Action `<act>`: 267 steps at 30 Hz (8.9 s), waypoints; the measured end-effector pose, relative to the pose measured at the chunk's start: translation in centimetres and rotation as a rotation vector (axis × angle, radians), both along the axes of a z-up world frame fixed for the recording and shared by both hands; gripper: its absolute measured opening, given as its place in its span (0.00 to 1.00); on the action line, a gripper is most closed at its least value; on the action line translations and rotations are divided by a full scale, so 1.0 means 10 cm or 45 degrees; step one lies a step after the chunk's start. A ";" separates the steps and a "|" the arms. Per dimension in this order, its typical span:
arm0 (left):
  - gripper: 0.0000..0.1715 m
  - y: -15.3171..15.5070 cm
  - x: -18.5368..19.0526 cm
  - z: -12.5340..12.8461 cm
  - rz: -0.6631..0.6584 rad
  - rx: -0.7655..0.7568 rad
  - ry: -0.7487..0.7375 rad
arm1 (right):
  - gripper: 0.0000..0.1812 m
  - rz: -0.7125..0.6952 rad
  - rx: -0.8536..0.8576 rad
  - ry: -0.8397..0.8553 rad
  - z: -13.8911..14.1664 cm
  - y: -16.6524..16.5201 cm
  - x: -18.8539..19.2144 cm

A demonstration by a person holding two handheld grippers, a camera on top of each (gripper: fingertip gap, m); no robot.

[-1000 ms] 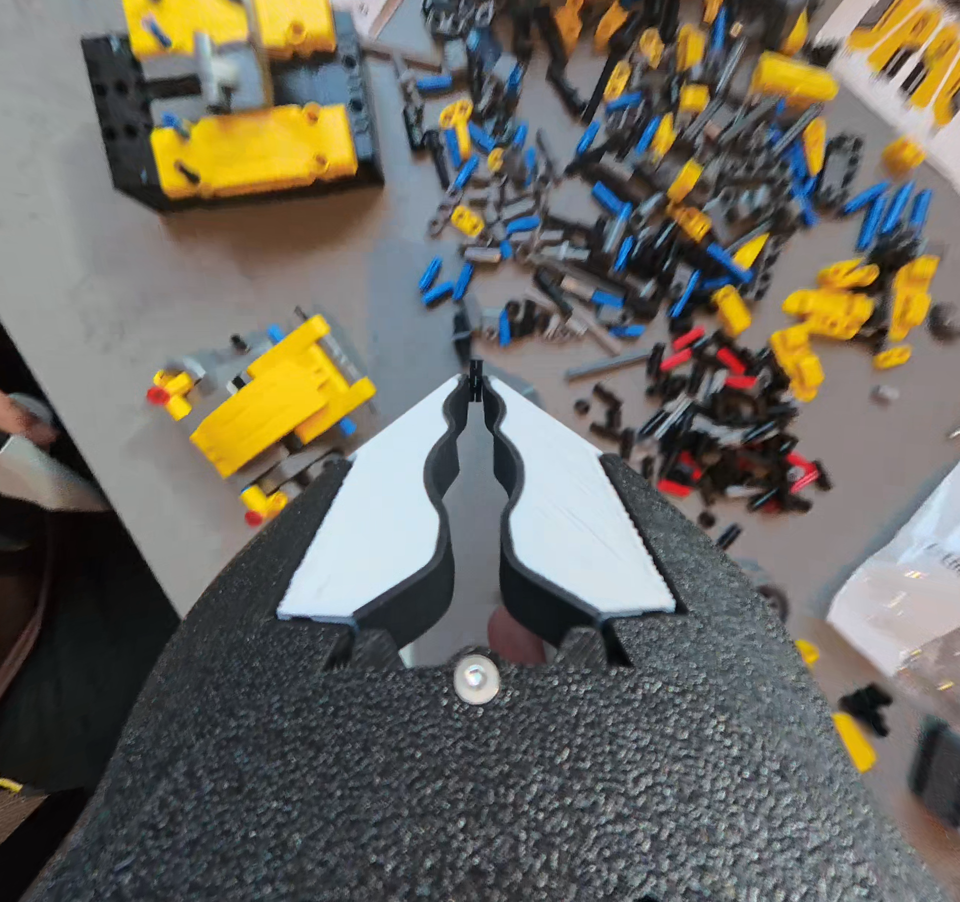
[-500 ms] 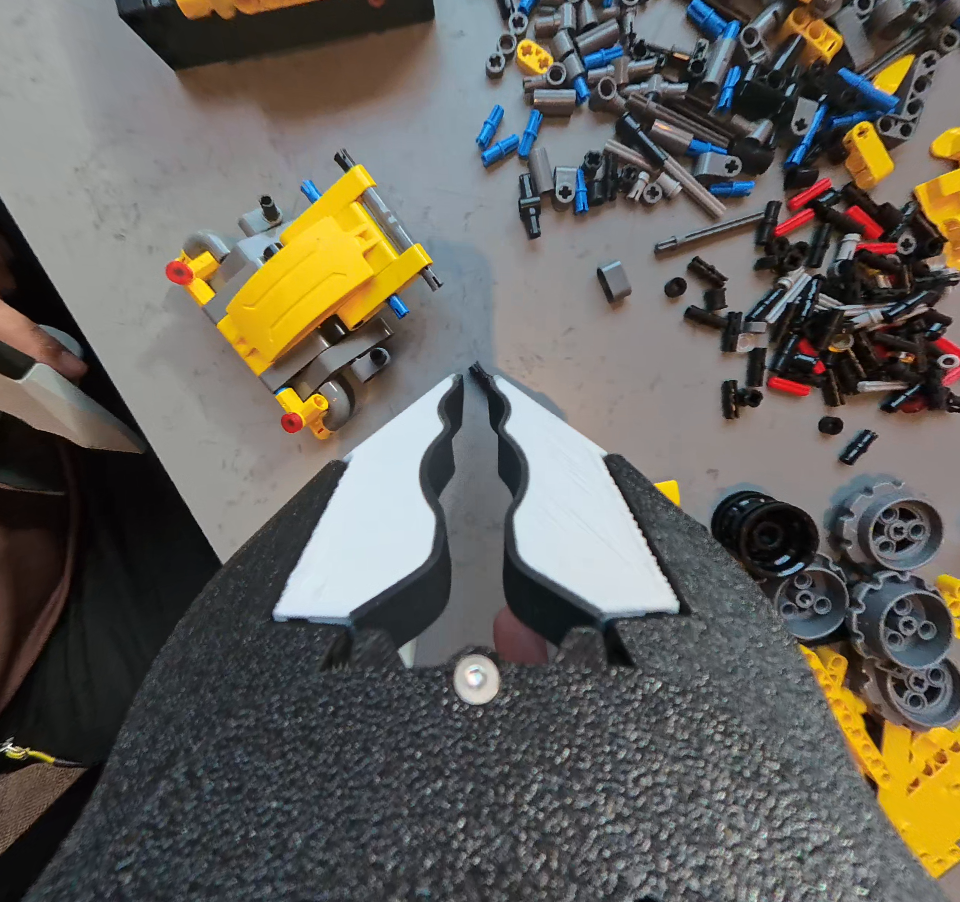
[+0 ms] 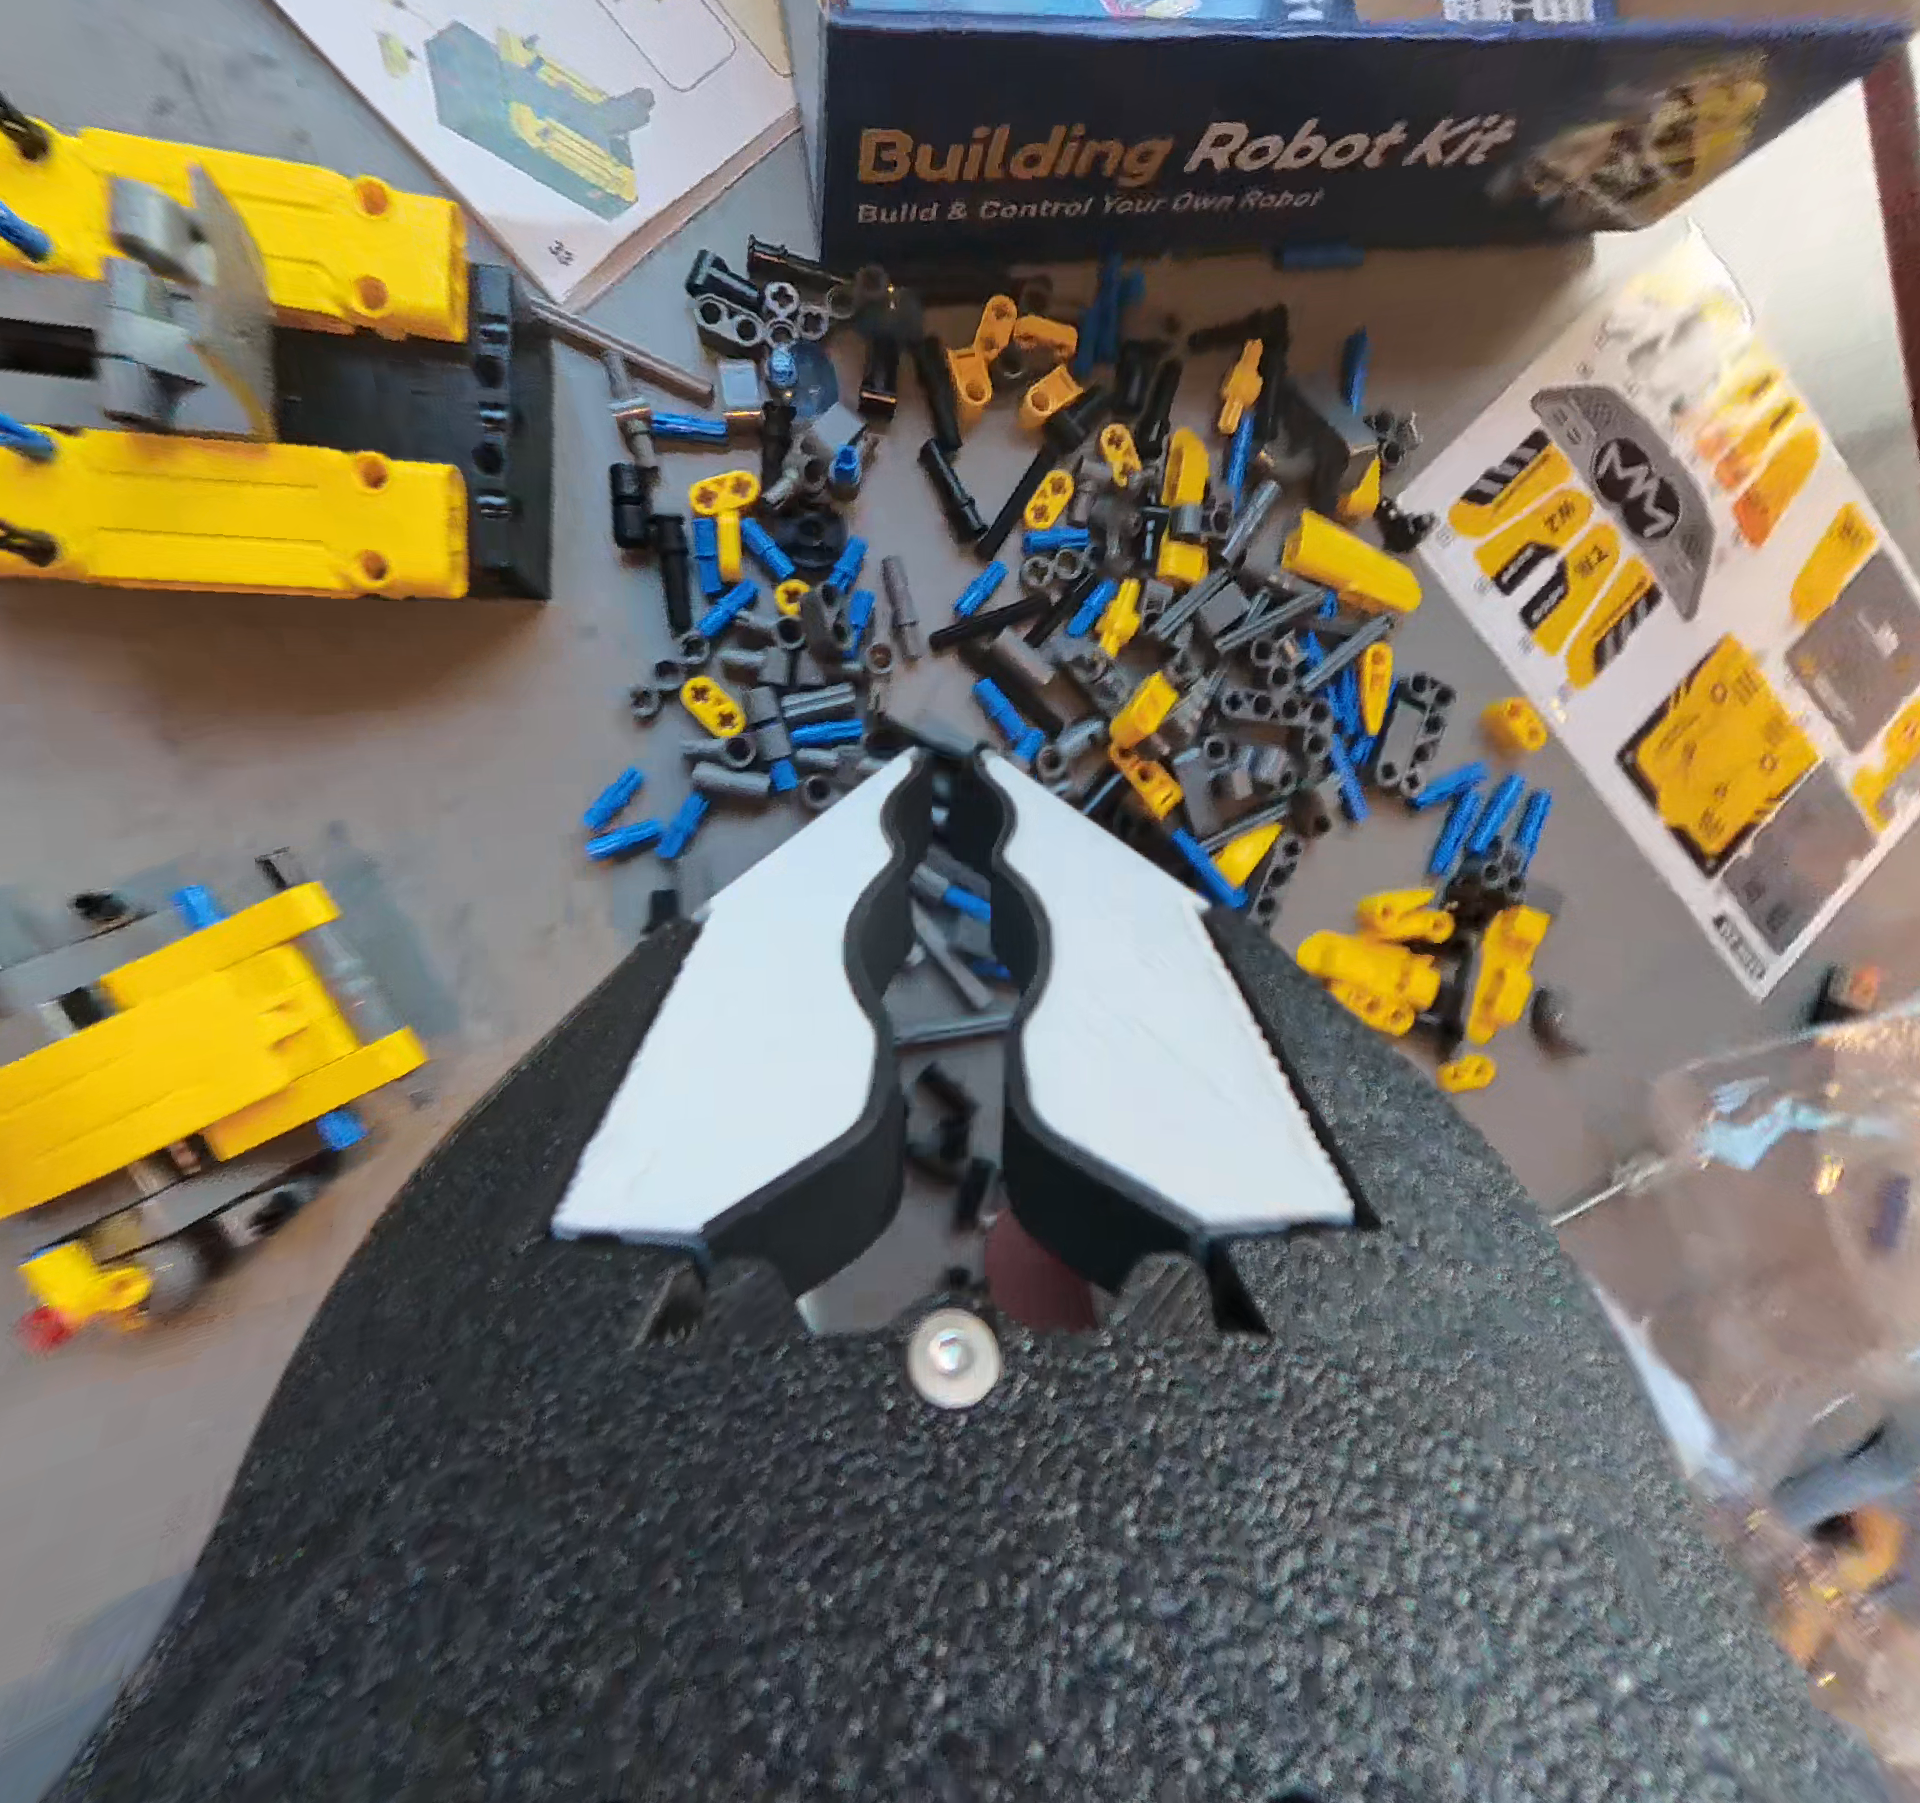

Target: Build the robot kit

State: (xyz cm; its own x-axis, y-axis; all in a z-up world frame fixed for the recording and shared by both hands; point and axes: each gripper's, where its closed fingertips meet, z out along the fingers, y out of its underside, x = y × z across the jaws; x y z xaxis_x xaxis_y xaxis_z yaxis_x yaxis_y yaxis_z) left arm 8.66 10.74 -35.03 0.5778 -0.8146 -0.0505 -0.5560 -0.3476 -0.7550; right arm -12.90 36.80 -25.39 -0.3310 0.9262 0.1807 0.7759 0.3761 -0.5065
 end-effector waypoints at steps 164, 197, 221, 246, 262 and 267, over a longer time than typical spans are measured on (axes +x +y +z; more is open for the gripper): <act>0.28 0.00 0.36 -0.26 -0.170 -0.034 0.103 | 0.02 -0.081 0.130 -0.199 -0.21 0.27 1.20; 0.28 -0.01 0.36 -0.28 -0.182 -0.037 0.113 | 0.00 0.095 -0.017 -0.113 -0.40 -0.46 1.02; 0.28 -0.01 0.36 -0.32 -0.177 -0.050 0.126 | 0.00 -0.430 0.102 0.722 0.32 -0.44 1.27; 0.28 -0.02 0.37 -0.31 -0.180 -0.042 0.127 | 0.08 -0.642 0.033 0.758 0.35 -0.17 1.42; 0.28 -0.01 0.35 -0.31 -0.175 -0.050 0.125 | 0.21 -0.718 0.057 0.685 0.37 0.07 1.35; 0.28 0.00 0.33 -0.29 -0.163 -0.050 0.107 | 0.22 -0.740 0.034 0.706 0.37 0.11 1.32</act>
